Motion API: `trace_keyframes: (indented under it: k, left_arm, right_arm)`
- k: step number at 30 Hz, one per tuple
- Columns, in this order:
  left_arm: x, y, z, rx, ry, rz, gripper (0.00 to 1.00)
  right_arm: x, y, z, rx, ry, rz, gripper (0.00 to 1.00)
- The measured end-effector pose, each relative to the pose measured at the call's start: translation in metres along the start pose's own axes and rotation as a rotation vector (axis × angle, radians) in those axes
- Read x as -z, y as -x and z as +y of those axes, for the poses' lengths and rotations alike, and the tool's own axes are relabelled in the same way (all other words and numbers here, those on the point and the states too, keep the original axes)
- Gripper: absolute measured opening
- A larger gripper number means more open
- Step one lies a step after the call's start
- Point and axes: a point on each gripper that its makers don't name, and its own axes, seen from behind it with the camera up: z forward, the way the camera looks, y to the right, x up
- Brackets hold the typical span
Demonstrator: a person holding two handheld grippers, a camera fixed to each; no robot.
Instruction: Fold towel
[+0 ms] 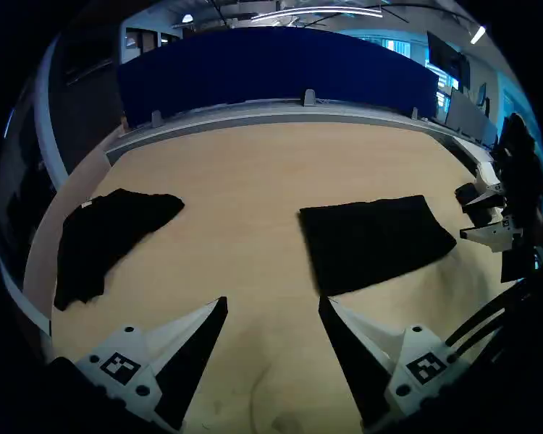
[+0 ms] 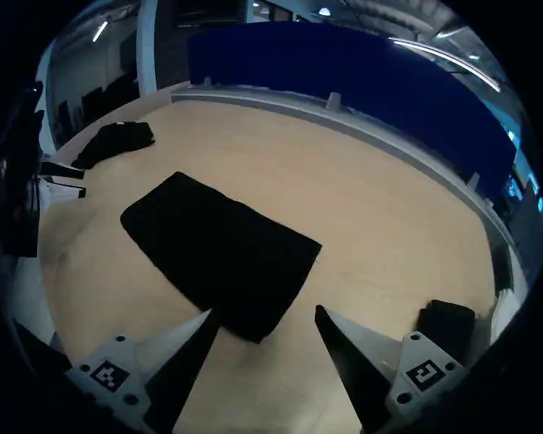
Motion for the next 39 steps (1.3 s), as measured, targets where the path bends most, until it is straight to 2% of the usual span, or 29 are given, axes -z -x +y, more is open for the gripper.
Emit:
trace_keyframes:
  k: [4,10,15,18,23,28,34,36,39]
  left_arm:
    - [0.007,0.004,-0.003,0.012,-0.007,-0.001,0.93]
    - [0.018,0.009,-0.007,0.024,-0.016,-0.002,0.93]
    - [0.025,0.015,-0.008,0.031,-0.016,-0.002,0.93]
    - [0.028,0.018,-0.008,0.032,-0.017,-0.003,0.93]
    - [0.029,0.021,-0.009,0.034,-0.020,-0.005,0.93]
    - [0.031,0.021,-0.008,0.036,-0.019,-0.004,0.93]
    - [0.032,0.018,-0.008,0.033,-0.019,0.000,0.94]
    - [0.033,0.018,-0.008,0.031,-0.019,0.000,0.93]
    - [0.032,0.018,-0.008,0.030,-0.018,0.000,0.94]
  right_arm:
    - [-0.004,0.006,-0.002,0.010,-0.017,-0.014,0.96]
    - [-0.012,0.020,-0.005,0.025,-0.039,-0.046,0.74]
    - [-0.020,0.032,-0.007,0.033,-0.054,-0.079,0.67]
    - [-0.024,0.037,-0.010,0.036,-0.064,-0.094,0.66]
    - [-0.028,0.040,-0.014,0.037,-0.072,-0.105,0.53]
    - [-0.030,0.042,-0.016,0.037,-0.079,-0.113,0.44]
    - [-0.031,0.044,-0.016,0.040,-0.086,-0.121,0.23]
    - [-0.030,0.044,-0.015,0.041,-0.083,-0.122,0.22]
    - [-0.030,0.043,-0.015,0.043,-0.084,-0.119,0.14]
